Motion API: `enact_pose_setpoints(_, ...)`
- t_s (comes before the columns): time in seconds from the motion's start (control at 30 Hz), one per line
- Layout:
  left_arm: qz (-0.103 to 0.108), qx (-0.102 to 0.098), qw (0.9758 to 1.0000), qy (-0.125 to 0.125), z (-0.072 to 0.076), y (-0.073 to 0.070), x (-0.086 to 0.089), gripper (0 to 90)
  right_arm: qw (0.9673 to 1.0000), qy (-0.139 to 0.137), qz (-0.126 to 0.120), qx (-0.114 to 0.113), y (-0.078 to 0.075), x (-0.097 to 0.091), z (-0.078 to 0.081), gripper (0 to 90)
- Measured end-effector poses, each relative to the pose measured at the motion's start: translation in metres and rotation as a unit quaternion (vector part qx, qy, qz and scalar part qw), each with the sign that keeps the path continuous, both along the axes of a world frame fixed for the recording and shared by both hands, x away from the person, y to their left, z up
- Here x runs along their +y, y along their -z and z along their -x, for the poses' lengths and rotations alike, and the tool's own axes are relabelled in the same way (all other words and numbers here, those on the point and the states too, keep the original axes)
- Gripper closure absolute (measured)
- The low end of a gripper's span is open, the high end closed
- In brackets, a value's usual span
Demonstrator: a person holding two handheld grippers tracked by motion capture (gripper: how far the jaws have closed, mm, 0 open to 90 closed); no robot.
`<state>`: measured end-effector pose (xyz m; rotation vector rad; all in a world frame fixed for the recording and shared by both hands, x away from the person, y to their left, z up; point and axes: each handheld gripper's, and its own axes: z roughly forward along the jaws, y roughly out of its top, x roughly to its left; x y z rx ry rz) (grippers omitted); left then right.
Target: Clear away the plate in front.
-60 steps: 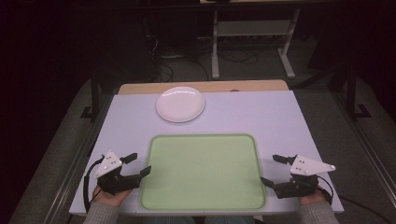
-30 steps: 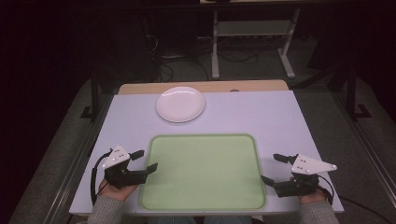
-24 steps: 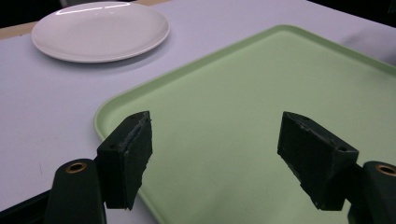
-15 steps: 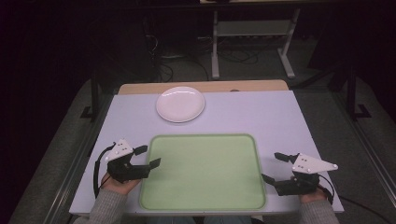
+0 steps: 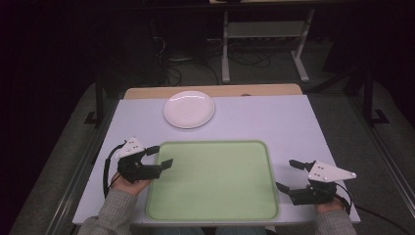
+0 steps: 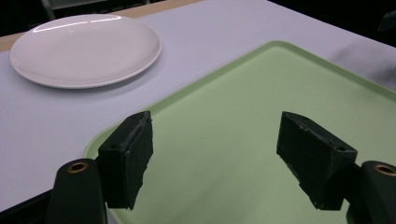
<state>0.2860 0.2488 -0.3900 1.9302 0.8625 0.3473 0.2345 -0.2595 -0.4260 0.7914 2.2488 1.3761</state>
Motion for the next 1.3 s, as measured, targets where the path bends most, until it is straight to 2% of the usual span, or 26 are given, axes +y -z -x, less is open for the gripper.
enact_pose_setpoints(0.3, 0.008, 0.007, 0.9999, 0.012, -0.013, -0.010, -0.007, 27.6, 1.0000, 0.000, 0.000, 0.001, 0.000, 0.000, 0.000, 13.4)
enact_pose_setpoints(0.53, 0.011, 0.017, 0.9997, 0.013, -0.032, -0.016, -0.012, 28.6, 1.0000, 0.000, -0.002, 0.001, 0.000, -0.001, 0.000, 13.4)
enact_pose_setpoints(0.67, 0.010, 0.032, 0.9993, 0.014, -0.050, -0.019, -0.015, 29.0, 1.0000, 0.004, -0.004, 0.000, 0.000, -0.002, -0.001, 13.4)
enact_pose_setpoints(0.77, 0.008, 0.049, 0.9987, 0.008, -0.064, -0.021, -0.017, 29.0, 1.0000, 0.003, -0.004, 0.001, 0.000, -0.002, -0.001, 13.5)
enact_pose_setpoints(0.9, 0.007, 0.062, 0.9981, 0.000, -0.084, -0.025, -0.021, 29.2, 1.0000, 0.002, -0.006, -0.001, 0.000, -0.002, -0.001, 13.4)
enact_pose_setpoints(1.07, 0.009, 0.083, 0.9965, -0.006, -0.107, -0.026, -0.023, 29.1, 1.0000, 0.003, -0.009, -0.001, 0.000, -0.003, -0.001, 13.4)
enact_pose_setpoints(1.2, 0.014, 0.096, 0.9951, -0.017, -0.124, -0.025, -0.023, 29.1, 1.0000, 0.003, -0.009, -0.001, 0.000, -0.004, -0.001, 13.5)
enact_pose_setpoints(1.3, 0.026, 0.108, 0.9934, -0.028, -0.135, -0.022, -0.022, 29.6, 1.0000, 0.002, -0.009, -0.003, 0.000, -0.004, -0.001, 13.4)
